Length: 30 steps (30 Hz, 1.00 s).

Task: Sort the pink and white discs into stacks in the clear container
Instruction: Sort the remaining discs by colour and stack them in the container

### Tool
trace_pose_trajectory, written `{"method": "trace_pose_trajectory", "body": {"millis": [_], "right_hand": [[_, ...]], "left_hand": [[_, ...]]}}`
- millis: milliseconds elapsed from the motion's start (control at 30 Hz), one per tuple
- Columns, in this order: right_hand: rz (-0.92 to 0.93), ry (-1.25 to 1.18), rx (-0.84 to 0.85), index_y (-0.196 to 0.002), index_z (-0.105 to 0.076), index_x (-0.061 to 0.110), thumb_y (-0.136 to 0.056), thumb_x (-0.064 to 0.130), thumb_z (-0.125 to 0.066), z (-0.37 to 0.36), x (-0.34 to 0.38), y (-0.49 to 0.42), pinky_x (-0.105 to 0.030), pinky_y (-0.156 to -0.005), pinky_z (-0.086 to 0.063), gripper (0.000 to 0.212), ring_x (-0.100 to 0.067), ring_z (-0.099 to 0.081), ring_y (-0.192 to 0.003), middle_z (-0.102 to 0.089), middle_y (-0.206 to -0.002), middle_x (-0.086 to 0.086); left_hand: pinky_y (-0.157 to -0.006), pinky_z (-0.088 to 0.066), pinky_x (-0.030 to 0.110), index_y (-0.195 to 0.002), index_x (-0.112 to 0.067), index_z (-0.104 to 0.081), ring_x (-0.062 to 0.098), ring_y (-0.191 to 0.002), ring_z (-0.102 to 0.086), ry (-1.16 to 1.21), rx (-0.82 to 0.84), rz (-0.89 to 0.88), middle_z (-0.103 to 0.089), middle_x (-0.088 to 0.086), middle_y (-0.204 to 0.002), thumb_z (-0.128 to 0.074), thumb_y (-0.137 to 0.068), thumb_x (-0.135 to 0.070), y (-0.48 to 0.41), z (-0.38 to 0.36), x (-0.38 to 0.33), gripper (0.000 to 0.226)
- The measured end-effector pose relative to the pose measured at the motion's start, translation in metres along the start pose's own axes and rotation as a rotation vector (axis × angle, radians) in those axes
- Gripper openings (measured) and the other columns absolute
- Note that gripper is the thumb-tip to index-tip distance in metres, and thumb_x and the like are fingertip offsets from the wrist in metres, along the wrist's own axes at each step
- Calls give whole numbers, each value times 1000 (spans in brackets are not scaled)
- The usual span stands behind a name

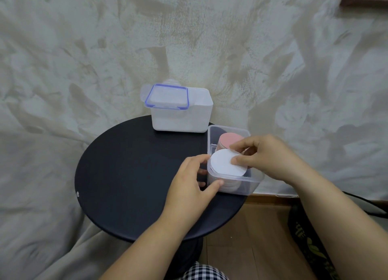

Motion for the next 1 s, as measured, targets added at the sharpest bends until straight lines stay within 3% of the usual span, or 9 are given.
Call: {"method": "trace_pose_trajectory", "body": {"millis": [100,233,300,433,667,767,900,1000], "right_hand": [[37,81,4,-97,-72,23,-72,24,-78,-2,3,1,-2,-62,-39,25,4,-56,-69,-64,-81,19],[57,170,-4,-100,-71,25,-69,33,-78,-4,4,3,-2,-62,-37,33,3,-53,-69,-57,-75,20],[56,178,3,-98,-71,27,-68,36,-78,-4,4,4,-3,-61,-38,32,2,-54,-70,-59,-76,17],[93,188,13,-93,-72,27,-67,37,-79,-6,4,4,-16,-71,-42,29,-3,-59,-80,-65,-100,8],[123,187,-18,-99,-71,25,-72,33,-76,-6,4,7,-18,-76,-45,28,-5,-58,-84,-65,-100,7],[163,92,-122,-98,-71,23,-78,23,-73,0,3,13,-21,-82,-50,21,-5,-59,-93,-64,-101,8],[121,-101,-372,-106,-65,23,-85,17,-64,12,-10,26,0,-73,-41,22,-3,-56,-92,-55,-97,21],[-41,-258,-359,-130,-50,23,-91,28,-54,4,-31,31,-9,-87,-37,40,-4,-50,-110,-54,-122,10]], "left_hand": [[-77,-55,26,-113,-38,-51,-5,-94,-55,5,2,0,-50,-21,-108,-74,-76,-19,0,0,0,48],[-77,-55,27,-114,-36,-52,-4,-93,-55,9,0,2,-50,-20,-108,-74,-77,-19,0,0,1,47],[-77,-55,28,-115,-36,-52,-4,-93,-55,11,-1,2,-51,-19,-108,-73,-77,-18,1,0,1,47],[-77,-55,29,-115,-34,-53,-3,-92,-56,19,3,2,-51,-18,-108,-73,-77,-17,1,0,0,47],[-78,-55,28,-116,-36,-51,-4,-92,-56,13,3,-8,-50,-19,-109,-72,-77,-17,1,0,0,48],[-78,-54,26,-121,-33,-50,-3,-95,-55,-46,-6,-57,-44,-20,-115,-72,-78,-18,3,1,-2,51],[-78,-54,25,-122,-26,-53,4,-98,-54,-157,-22,-140,-41,-17,-119,-72,-78,-20,5,0,-5,49],[-78,-54,27,-123,-26,-52,4,-99,-55,-157,-23,-134,-42,-14,-124,-71,-79,-22,7,0,-5,48]]}}
Point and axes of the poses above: each hand's wrist, its own y-axis away from the middle knuckle, its own z-axis out of the back of the hand, x = y × z, the point moved 4 cm from there along -y, towards the middle knuckle
